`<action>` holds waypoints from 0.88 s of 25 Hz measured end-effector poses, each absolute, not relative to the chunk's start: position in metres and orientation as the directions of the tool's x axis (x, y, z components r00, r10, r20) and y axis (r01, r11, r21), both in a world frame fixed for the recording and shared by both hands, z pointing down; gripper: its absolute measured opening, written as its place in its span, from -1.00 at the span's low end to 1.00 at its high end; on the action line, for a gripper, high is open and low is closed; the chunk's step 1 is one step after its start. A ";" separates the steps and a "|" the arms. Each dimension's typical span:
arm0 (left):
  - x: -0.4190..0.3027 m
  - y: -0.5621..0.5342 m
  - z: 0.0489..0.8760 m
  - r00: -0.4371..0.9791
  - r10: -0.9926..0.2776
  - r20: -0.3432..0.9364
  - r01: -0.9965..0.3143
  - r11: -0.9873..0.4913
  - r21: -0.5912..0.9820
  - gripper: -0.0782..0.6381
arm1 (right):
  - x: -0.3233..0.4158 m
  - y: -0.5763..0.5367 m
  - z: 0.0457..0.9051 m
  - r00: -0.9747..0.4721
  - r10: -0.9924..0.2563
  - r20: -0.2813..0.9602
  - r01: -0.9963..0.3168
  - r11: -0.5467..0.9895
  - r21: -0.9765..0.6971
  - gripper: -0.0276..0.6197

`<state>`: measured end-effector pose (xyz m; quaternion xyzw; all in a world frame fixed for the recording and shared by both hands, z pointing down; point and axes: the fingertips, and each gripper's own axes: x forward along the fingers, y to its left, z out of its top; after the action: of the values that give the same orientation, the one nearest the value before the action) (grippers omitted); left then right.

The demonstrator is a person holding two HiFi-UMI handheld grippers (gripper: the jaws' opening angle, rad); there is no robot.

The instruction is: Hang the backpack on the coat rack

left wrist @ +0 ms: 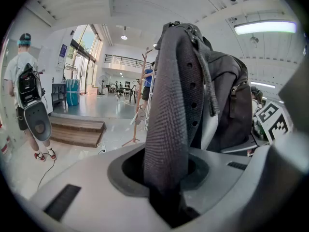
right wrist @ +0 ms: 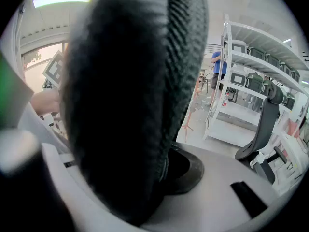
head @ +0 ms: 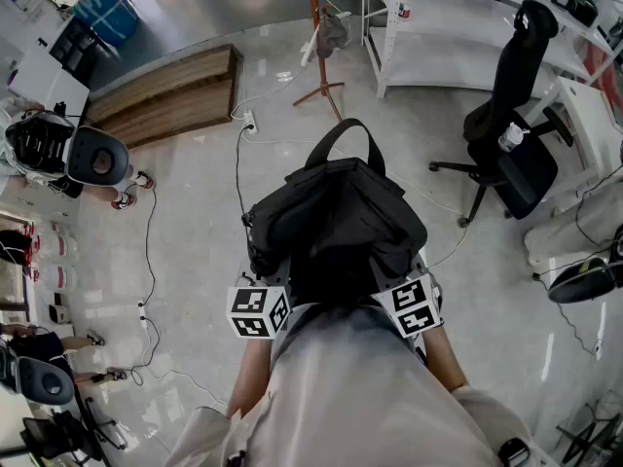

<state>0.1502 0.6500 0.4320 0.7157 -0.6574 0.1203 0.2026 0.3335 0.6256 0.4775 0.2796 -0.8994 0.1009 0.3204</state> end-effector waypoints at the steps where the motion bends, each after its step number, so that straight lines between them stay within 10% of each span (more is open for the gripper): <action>1: 0.153 0.648 0.434 0.106 -0.895 0.433 -0.989 -0.051 0.138 -0.50 | 0.336 0.622 0.477 -0.636 -0.440 0.634 -0.563 0.826 0.009 -0.57; 22: 0.123 0.582 0.445 0.109 -0.891 0.441 -0.985 -0.036 0.169 -0.50 | 0.308 0.555 0.481 -0.621 -0.411 0.667 -0.562 0.827 -0.015 -0.53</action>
<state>0.1230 0.5815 0.4451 0.7118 -0.6588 0.1077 0.2186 0.3078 0.5549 0.4811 0.2722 -0.8934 0.1117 0.3395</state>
